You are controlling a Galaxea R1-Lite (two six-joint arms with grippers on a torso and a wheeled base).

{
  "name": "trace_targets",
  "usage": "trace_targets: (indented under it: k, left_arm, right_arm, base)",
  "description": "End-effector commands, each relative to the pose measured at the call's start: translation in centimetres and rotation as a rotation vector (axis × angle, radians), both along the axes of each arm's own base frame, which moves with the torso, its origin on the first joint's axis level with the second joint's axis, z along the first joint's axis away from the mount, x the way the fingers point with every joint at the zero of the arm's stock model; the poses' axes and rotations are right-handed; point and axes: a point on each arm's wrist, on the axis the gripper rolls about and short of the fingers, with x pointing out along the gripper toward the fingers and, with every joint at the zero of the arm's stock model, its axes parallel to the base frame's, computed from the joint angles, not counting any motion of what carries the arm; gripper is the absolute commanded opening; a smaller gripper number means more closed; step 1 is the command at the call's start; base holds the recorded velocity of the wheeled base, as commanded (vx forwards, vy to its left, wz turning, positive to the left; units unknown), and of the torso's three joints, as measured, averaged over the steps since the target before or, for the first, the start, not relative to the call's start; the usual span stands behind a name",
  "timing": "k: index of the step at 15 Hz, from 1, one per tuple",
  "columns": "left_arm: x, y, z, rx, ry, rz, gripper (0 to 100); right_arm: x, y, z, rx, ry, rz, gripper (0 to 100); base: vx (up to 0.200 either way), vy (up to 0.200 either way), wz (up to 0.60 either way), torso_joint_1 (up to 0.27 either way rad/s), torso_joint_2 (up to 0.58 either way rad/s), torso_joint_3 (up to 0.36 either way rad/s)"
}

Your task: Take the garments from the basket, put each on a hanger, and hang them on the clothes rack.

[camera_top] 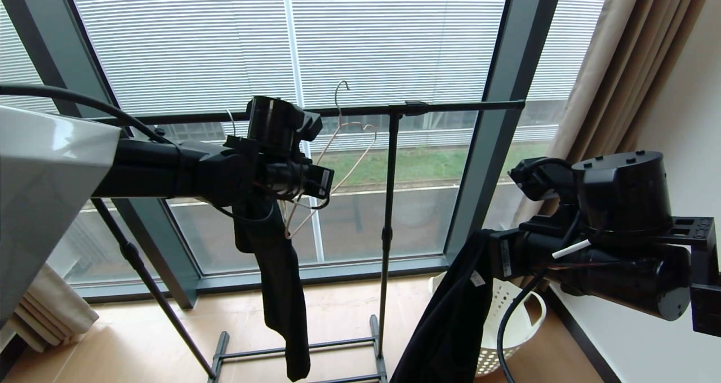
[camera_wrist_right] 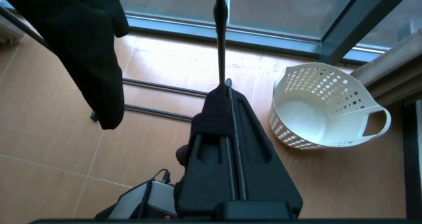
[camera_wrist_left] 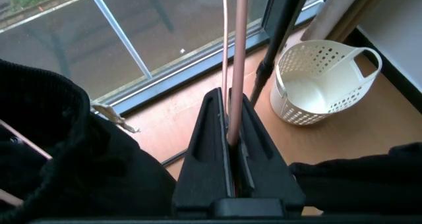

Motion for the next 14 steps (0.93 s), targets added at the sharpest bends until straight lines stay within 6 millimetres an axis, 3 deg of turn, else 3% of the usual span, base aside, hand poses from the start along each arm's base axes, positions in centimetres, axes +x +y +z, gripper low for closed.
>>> trace_targets:
  k: [1, 3, 7, 10, 14]
  left_arm:
    - [-3.0, 0.3, 2.0, -0.014, 0.011, -0.013, 0]
    - [-5.7, 1.5, 1.8, 0.003, 0.051, -0.016, 0]
    - [-13.1, 4.7, 0.7, -0.004, 0.039, -0.046, 0]
    - [-19.1, 7.5, -2.7, -0.035, 0.015, -0.103, 0]
    - [-23.4, 9.1, -7.0, 0.008, -0.046, -0.253, 0]
  right_arm:
    - [0.1, 0.0, -0.1, -0.003, 0.004, 0.0, 0]
    - [0.1, 0.1, -0.2, -0.005, 0.006, -0.001, 0]
    - [-0.5, 0.5, 0.0, -0.02, -0.009, -0.002, 0]
    - [0.1, 1.3, 0.1, -0.171, -0.072, -0.025, 0]
    - [1.8, 2.5, 0.2, -0.31, -0.132, -0.113, 0]
  base:
    - [0.0, 0.0, 0.0, 0.0, 0.0, 0.0]
    - [0.0, 0.0, 0.0, 0.0, 0.0, 0.0]
    - [0.0, 0.0, 0.0, 0.0, 0.0, 0.0]
    - [0.0, 0.0, 0.0, 0.0, 0.0, 0.0]
    - [0.0, 0.0, 0.0, 0.0, 0.0, 0.0]
